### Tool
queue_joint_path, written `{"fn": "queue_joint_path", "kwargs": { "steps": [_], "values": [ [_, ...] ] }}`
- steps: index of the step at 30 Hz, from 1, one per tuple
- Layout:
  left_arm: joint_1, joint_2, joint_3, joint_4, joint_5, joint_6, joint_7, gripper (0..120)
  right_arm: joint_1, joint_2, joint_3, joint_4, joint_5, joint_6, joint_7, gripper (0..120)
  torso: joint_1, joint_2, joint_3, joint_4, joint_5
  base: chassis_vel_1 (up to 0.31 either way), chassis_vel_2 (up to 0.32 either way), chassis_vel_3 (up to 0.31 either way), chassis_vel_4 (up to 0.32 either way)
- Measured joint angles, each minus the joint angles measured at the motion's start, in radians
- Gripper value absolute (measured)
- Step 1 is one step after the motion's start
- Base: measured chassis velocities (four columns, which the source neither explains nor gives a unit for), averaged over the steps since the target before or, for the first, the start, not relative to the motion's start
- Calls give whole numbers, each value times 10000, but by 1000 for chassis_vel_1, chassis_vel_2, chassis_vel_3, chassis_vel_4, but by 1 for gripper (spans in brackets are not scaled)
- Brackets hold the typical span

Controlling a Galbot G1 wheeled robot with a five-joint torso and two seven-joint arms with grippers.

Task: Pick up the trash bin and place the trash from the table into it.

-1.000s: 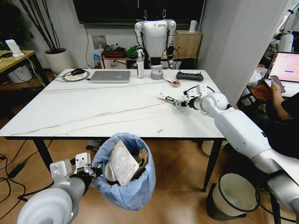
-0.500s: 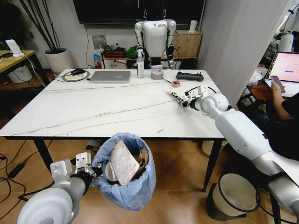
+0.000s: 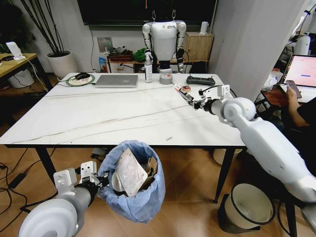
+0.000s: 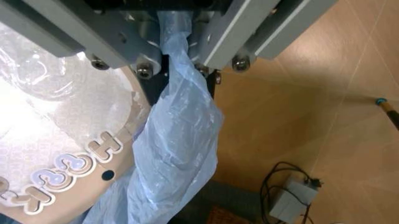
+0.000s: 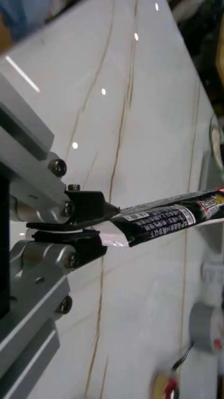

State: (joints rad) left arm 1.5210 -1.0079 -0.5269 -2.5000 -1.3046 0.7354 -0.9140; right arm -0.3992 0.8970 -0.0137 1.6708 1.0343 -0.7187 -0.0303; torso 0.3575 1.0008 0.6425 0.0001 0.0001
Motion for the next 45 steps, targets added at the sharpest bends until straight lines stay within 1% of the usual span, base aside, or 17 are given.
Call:
{"fn": "queue_joint_path", "kwargs": {
  "steps": [3,4,5,9,11,12,14,16,18,19,23,26,27,32,41,45],
  "values": [
    [-58,33,45,1,2,0,-2,0,-743,-715,214,1793,35,528,-1457,0,-2,0,0,-1,1,0,0,0,0],
    [-58,33,45,1,2,0,-2,0,-743,-715,214,1793,35,528,-1457,0,-2,0,0,-1,1,0,0,0,0],
    [-68,39,52,1,1,0,-2,0,-887,-903,241,2208,36,658,-1744,0,-3,0,-1,-1,-1,0,0,0,0],
    [-76,30,70,1,1,0,-4,0,-1103,-1579,320,3482,-144,1109,-3514,0,-2,0,0,0,0,0,0,0,0],
    [-75,10,70,1,1,0,-5,0,-1066,-1901,297,3884,-460,1365,-4466,0,-2,0,-1,-1,-1,0,0,0,0],
    [-75,10,70,1,1,0,-5,0,-1066,-1901,297,3884,-460,1365,-4466,0,-2,0,-1,-1,-1,0,0,0,0],
    [-74,-9,80,1,7,0,-6,0,-994,-2163,212,4149,-938,1617,-5380,0,-2,0,-1,-1,-1,0,0,0,0],
    [-80,-22,107,1,14,0,-6,0,-975,-2385,154,4399,-1674,1773,-6132,0,-2,0,0,0,-1,0,0,0,0],
    [-102,-29,144,1,29,0,-7,0,-995,-2497,120,4545,-2461,1910,-6570,0,-1,0,0,0,-1,0,0,0,0],
    [-102,-29,144,1,29,0,-7,0,-995,-2497,120,4545,-2461,1910,-6570,0,-1,0,0,0,-1,0,0,0,0],
    [-195,-34,262,1,46,0,-8,0,-1037,-2618,115,4772,-4058,2196,-7225,0,0,0,1,0,0,0,0,0,0],
    [-257,-45,349,1,70,0,-9,0,-1000,-2721,180,4912,-4953,2573,-7802,0,0,0,1,0,0,0,0,0,0],
    [-257,-45,349,1,70,0,-9,0,-1000,-2721,180,4912,-4953,2573,-7802,0,0,0,1,0,0,0,0,0,0],
    [-296,-83,474,1,162,0,-9,0,-1007,-2865,419,5138,-6481,3200,-8869,0,0,0,1,0,-1,0,0,0,0],
    [-313,-124,641,1,266,0,-9,0,-1277,-2887,273,5307,-7238,3119,-8684,0,0,0,1,0,-1,0,0,0,0],
    [-314,-131,660,1,287,0,-9,0,-1460,-2976,166,5302,-7563,3299,-8620,0,0,0,1,0,-1,0,0,0,0]
  ]
}}
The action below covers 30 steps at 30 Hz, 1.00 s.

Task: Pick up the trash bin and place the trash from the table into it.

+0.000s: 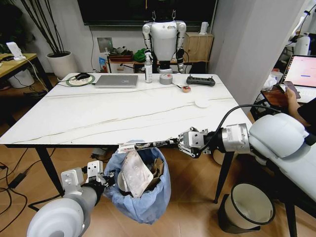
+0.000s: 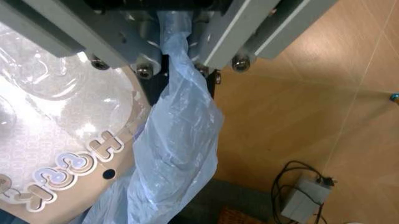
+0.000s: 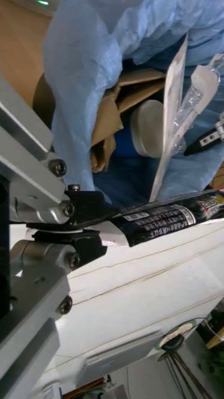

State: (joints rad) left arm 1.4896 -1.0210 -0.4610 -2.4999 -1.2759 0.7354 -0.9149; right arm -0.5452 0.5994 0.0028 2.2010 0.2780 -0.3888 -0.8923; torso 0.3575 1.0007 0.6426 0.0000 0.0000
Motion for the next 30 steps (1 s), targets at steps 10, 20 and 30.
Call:
{"fn": "queue_joint_path", "kwargs": {
  "steps": [10,20,30],
  "values": [
    [-55,5,46,0,6,0,2,0,-404,-213,38,69,-55,443,379,33,0,0,0,0,0,0,0,0,0],
    [-129,20,68,0,-15,0,5,0,-891,-256,444,37,593,470,936,70,0,-2,0,0,0,0,0,0,0],
    [-167,15,130,0,-15,0,6,0,-1392,-75,911,650,3737,-1294,4354,99,0,-2,0,-1,-1,0,0,0,0]
  ]
}}
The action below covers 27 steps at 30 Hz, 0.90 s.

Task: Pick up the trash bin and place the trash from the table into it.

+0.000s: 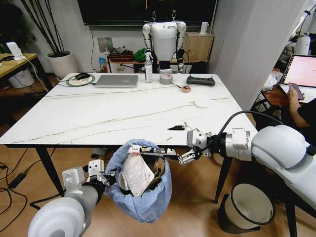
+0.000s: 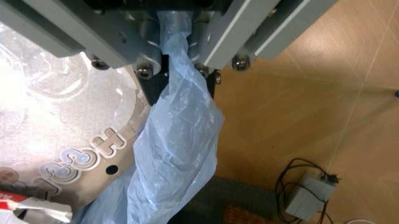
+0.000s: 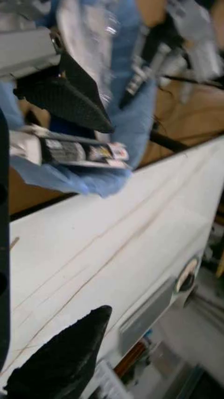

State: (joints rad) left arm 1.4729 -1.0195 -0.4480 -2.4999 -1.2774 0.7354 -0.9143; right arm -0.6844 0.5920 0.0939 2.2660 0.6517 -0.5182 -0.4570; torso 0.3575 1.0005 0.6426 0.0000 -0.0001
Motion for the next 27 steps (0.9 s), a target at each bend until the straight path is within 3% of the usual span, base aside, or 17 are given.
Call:
{"fn": "queue_joint_path", "kwargs": {
  "steps": [6,9,13,16,21,27],
  "values": [
    [72,-41,-44,0,23,0,1,0,-435,768,-69,244,4147,-1364,4967,100,0,0,0,0,1,0,0,0,0],
    [112,-43,-58,0,45,0,0,0,-513,923,10,116,4520,-1365,5603,100,0,0,0,1,2,0,0,0,0],
    [292,-1,-140,0,117,0,-7,0,-487,1383,372,-683,5400,-1086,7488,100,0,0,0,0,1,0,0,0,0],
    [360,24,-188,0,117,0,-12,0,-291,1580,491,-1218,5529,-888,7963,100,0,1,0,1,0,0,0,0,0],
    [437,52,-250,0,99,0,-17,0,642,2097,460,-3331,5573,-645,8518,100,1,1,1,1,1,0,0,0,0],
    [464,47,-251,0,93,0,-22,0,1874,2701,15,-5491,5446,-1079,9004,100,2,1,1,0,-1,0,0,0,0]
  ]
}}
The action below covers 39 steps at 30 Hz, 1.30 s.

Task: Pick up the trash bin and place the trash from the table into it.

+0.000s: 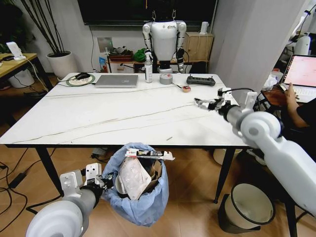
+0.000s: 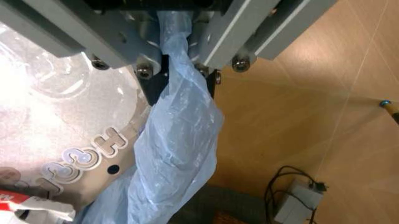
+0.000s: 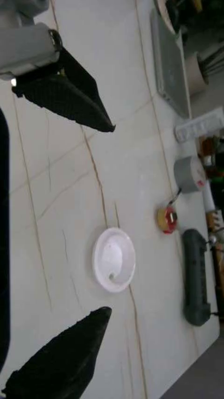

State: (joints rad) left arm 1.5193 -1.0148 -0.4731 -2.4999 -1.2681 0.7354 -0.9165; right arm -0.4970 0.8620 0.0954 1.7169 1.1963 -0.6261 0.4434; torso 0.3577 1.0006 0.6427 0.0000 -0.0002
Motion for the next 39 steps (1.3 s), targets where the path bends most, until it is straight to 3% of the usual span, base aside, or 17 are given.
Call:
{"fn": "queue_joint_path", "kwargs": {
  "steps": [1,2,5,18,28,39],
  "values": [
    [-2,0,7,0,0,0,0,0,177,104,-86,-331,-13,-87,116,100,0,0,0,0,2,0,0,0,0],
    [-17,22,34,0,4,0,-2,0,1104,633,-491,-1862,-109,-348,547,100,0,-1,1,1,4,0,0,0,0],
    [-23,95,5,0,-31,0,-4,0,2184,1166,-934,-3253,-449,-487,632,100,1,0,1,2,1,0,0,0,0],
    [88,106,-160,0,-74,0,-5,0,3720,2865,-1513,-7062,-1904,-887,-311,100,-1,1,1,2,2,0,0,0,0],
    [83,117,-237,0,-130,0,-5,0,3757,2766,-1457,-7625,-2151,-904,-776,94,-2,1,-1,-3,2,0,0,0,0],
    [84,125,-282,0,-154,0,-1,0,3807,2753,-1464,-7962,-2170,-954,-944,56,-2,1,-1,2,2,0,0,0,0]
  ]
}}
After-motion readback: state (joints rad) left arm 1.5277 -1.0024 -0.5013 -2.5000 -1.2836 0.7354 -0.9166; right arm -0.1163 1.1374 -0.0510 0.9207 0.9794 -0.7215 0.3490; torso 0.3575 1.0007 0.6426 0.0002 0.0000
